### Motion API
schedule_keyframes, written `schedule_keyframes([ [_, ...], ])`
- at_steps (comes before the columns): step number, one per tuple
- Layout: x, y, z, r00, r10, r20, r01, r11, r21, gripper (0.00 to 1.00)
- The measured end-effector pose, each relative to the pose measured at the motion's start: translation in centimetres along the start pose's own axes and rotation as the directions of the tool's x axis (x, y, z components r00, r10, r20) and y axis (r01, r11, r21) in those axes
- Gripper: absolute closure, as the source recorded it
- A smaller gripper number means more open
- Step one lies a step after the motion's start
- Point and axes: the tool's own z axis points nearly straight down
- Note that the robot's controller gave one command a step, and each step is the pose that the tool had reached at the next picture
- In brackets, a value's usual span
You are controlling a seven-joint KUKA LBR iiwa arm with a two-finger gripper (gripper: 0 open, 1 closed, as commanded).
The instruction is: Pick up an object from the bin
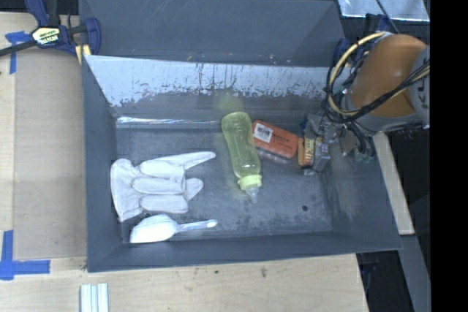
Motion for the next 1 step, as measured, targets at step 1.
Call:
schedule_keyframes([
  [1,1.52,-1.12,-5.21,0.991,-0.132,-0.034,0.132,0.991,0.005,0.0],
])
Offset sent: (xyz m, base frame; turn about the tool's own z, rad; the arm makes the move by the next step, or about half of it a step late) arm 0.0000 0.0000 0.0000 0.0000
